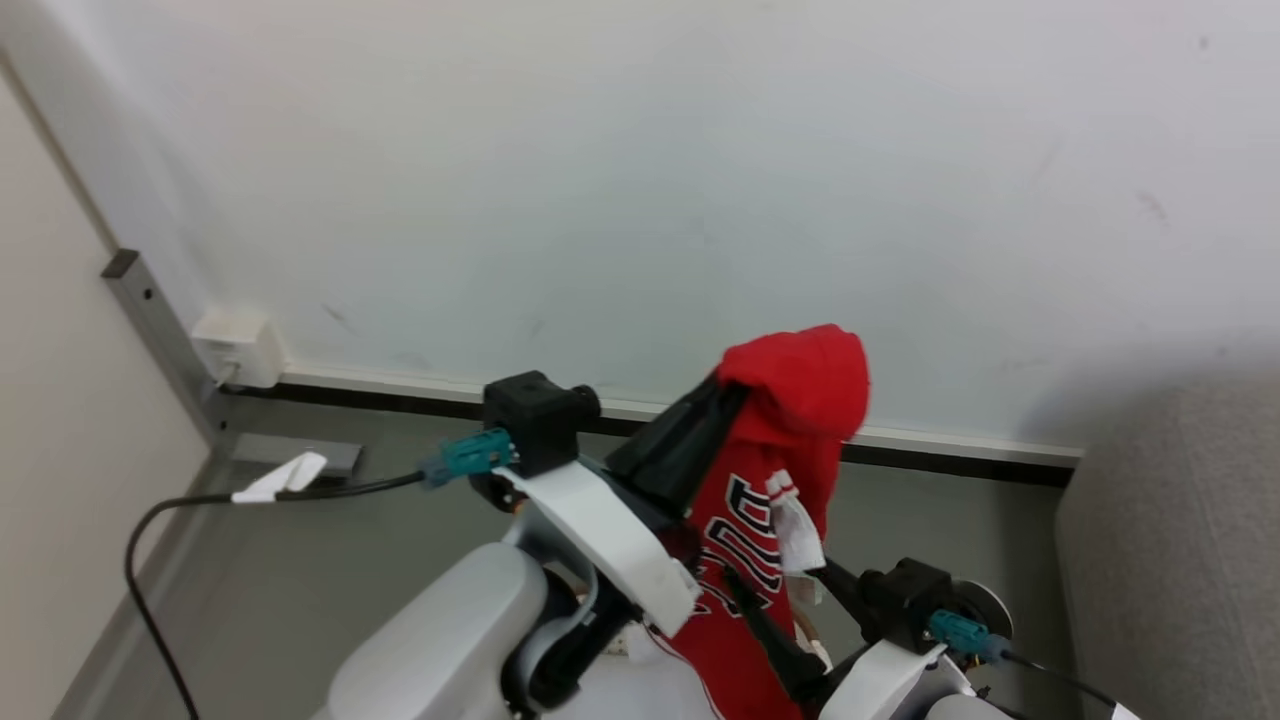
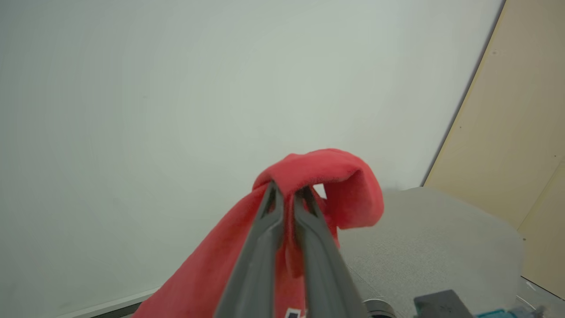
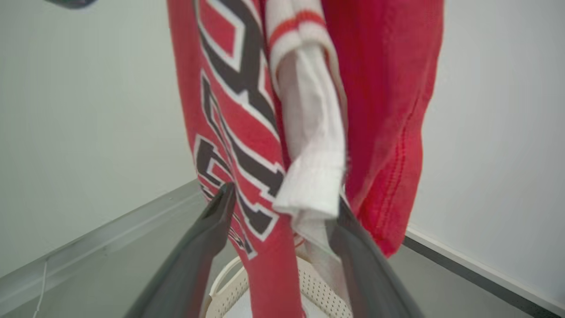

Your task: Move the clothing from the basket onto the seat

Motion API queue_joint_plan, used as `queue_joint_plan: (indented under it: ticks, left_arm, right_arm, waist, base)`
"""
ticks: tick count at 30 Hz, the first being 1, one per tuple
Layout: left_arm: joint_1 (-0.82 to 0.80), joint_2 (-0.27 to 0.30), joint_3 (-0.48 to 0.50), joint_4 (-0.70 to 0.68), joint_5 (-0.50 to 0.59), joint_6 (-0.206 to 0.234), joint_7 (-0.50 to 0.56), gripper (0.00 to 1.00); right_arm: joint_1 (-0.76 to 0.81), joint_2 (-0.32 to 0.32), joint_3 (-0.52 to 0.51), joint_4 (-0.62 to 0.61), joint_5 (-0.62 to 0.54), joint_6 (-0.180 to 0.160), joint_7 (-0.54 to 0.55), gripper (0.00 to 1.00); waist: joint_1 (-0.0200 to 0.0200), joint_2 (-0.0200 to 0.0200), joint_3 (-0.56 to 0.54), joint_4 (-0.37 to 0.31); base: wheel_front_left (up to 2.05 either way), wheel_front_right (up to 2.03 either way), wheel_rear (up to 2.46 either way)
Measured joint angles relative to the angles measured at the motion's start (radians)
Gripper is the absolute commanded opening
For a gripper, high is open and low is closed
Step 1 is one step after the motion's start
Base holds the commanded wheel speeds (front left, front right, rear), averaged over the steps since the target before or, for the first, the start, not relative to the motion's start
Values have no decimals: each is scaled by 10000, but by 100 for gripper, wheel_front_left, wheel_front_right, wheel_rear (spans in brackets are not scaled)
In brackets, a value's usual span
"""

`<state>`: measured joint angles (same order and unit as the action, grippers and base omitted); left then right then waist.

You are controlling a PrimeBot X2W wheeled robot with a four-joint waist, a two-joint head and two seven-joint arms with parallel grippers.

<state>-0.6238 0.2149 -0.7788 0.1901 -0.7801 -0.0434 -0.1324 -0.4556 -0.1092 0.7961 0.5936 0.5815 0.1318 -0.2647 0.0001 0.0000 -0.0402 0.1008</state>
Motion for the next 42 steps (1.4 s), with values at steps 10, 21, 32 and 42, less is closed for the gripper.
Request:
queue_joint_plan:
  ticks: [10, 21, 32, 42]
  left_arm:
    - [-24, -318, -428, -443, 0, -23, 255, 0]
    - [20, -12, -205, -362, 0, 184, 142, 0]
    - [816, 571, -90, -207, -61, 435, -88, 0]
    - [1356, 721, -456, -280, -15, 535, -107, 100]
  right_arm:
    - [-613, 487, -71, 1797, 234, 0, 0, 0]
    - [-476, 552, -715, 1131, 219, 0, 6, 0]
    - [560, -8, -3057, -874, -506, 0, 6, 0]
    - [1177, -303, -4447, -2476, -541, 0, 6, 0]
  waist:
    - [0, 0, -23, 960]
    - [0, 0, 21, 993]
    - [0, 0, 31, 368]
    - [0, 0, 54, -416]
  base:
    - [0, 0, 0]
    - [0, 0, 0]
    - [0, 0, 0]
    - [0, 0, 0]
